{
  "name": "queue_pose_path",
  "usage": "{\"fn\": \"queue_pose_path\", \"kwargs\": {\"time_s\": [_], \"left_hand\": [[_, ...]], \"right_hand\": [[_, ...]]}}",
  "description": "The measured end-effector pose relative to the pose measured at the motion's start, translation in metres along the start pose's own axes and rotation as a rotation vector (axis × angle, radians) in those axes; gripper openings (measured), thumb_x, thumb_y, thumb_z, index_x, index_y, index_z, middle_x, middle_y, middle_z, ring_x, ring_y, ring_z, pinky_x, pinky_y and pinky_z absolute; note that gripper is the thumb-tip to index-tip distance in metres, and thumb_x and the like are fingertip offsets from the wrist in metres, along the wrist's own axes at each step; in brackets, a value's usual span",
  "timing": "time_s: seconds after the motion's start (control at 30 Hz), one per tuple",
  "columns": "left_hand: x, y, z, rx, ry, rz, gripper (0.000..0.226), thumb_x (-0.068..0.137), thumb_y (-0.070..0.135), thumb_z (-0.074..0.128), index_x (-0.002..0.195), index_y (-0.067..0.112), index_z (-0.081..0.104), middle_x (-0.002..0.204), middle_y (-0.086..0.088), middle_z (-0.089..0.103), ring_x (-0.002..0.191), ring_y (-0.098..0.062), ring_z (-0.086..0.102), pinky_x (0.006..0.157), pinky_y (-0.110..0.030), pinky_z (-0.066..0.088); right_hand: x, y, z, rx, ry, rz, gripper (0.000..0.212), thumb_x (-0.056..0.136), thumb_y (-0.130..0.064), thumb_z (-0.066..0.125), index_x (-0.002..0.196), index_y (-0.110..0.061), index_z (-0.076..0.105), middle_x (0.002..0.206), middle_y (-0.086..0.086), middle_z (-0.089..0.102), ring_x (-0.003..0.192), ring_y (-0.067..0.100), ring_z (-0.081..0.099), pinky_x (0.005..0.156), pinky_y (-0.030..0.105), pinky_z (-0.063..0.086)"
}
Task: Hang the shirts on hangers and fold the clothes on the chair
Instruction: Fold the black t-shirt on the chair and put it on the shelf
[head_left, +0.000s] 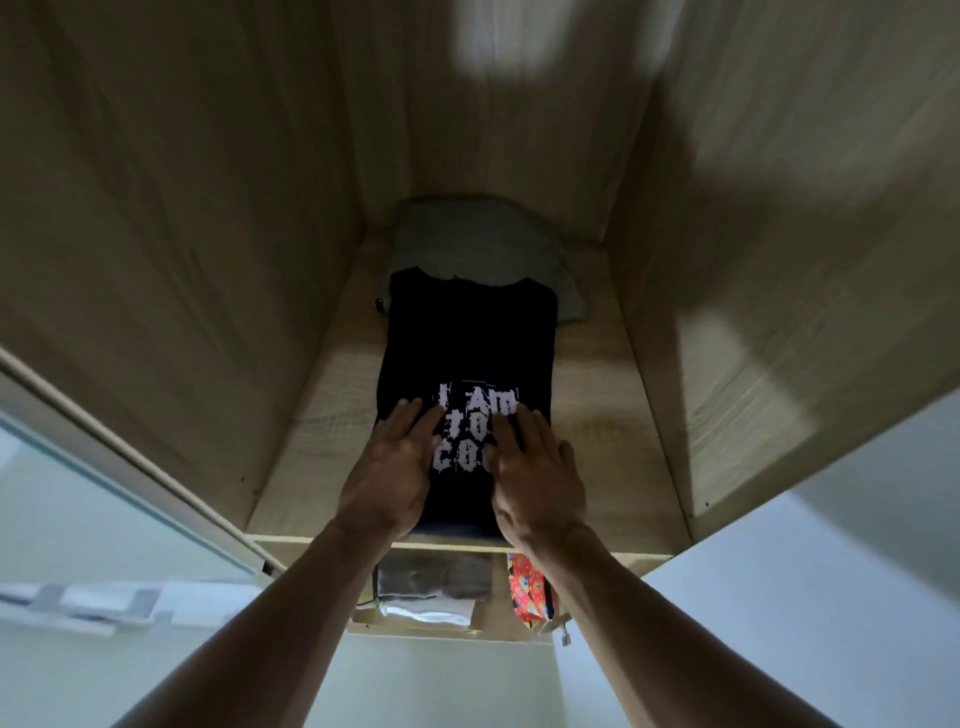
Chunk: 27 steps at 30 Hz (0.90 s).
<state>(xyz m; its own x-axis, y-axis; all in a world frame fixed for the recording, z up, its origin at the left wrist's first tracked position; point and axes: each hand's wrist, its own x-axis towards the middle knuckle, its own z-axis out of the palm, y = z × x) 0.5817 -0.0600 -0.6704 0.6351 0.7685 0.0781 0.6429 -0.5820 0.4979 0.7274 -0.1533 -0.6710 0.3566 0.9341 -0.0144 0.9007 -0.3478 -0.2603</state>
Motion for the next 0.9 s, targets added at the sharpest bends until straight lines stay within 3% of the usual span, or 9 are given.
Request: {"fn": "queue_pose_path", "kwargs": {"time_s": [0.1,0.17,0.23,0.47,0.6,0.8,0.9], "left_hand": [[-0.009,0.01,-0.015,-0.026,-0.012,-0.077,0.044,0.106,0.022,0.038,0.149,0.012,0.042,0.153,-0.011,0.043,0.144,-0.027,0.034,0.115,-0.033,0.029],[-0.021,0.015,-0.028,-0.058,0.033,-0.104,0.037,0.105,0.019,0.043,0.138,0.009,0.053,0.137,-0.014,0.057,0.127,-0.031,0.052,0.104,-0.034,0.042],[-0.036,0.02,-0.046,-0.04,0.043,-0.144,0.034,0.104,0.021,0.045,0.133,0.008,0.057,0.131,-0.013,0.061,0.118,-0.032,0.059,0.098,-0.038,0.048],[-0.095,0.048,-0.14,0.005,0.117,-0.224,0.039,0.101,0.023,0.051,0.136,0.006,0.057,0.135,-0.016,0.06,0.118,-0.034,0.061,0.1,-0.037,0.049],[-0.143,0.064,-0.205,0.026,0.167,-0.321,0.044,0.101,0.025,0.053,0.142,0.01,0.052,0.143,-0.011,0.054,0.124,-0.031,0.057,0.105,-0.036,0.044],[-0.298,0.092,-0.309,0.064,0.289,-0.478,0.042,0.101,0.034,0.051,0.14,0.016,0.052,0.144,-0.006,0.051,0.133,-0.026,0.048,0.11,-0.039,0.038],[-0.41,0.109,-0.352,0.104,0.336,-0.562,0.04,0.1,0.031,0.054,0.137,0.016,0.055,0.142,-0.005,0.053,0.131,-0.024,0.05,0.11,-0.04,0.039]], "right_hand": [[-0.004,-0.001,-0.013,0.016,-0.031,0.028,0.062,0.102,-0.026,0.052,0.156,-0.021,0.021,0.164,0.006,0.019,0.153,0.025,0.012,0.121,0.049,0.023],[-0.01,-0.004,-0.022,0.026,-0.029,0.037,0.055,0.101,-0.027,0.052,0.151,-0.019,0.03,0.158,0.006,0.029,0.149,0.026,0.023,0.116,0.05,0.032],[-0.017,-0.011,-0.037,0.037,-0.051,0.046,0.051,0.1,-0.024,0.055,0.147,-0.016,0.035,0.15,0.007,0.037,0.141,0.028,0.034,0.109,0.046,0.04],[-0.038,-0.079,-0.115,0.127,-0.091,-0.019,0.049,0.098,-0.023,0.054,0.145,-0.017,0.038,0.139,0.011,0.045,0.129,0.03,0.047,0.098,0.045,0.05],[-0.063,-0.138,-0.16,0.17,-0.109,-0.096,0.042,0.101,-0.022,0.048,0.142,-0.014,0.041,0.135,0.016,0.048,0.125,0.032,0.049,0.099,0.043,0.047],[-0.163,-0.238,-0.219,0.269,-0.195,-0.271,0.041,0.096,-0.017,0.05,0.137,-0.016,0.046,0.132,0.011,0.054,0.115,0.027,0.056,0.095,0.043,0.052],[-0.242,-0.289,-0.238,0.299,-0.225,-0.357,0.042,0.098,-0.02,0.05,0.139,-0.015,0.045,0.134,0.013,0.054,0.123,0.03,0.053,0.1,0.039,0.047]]}}
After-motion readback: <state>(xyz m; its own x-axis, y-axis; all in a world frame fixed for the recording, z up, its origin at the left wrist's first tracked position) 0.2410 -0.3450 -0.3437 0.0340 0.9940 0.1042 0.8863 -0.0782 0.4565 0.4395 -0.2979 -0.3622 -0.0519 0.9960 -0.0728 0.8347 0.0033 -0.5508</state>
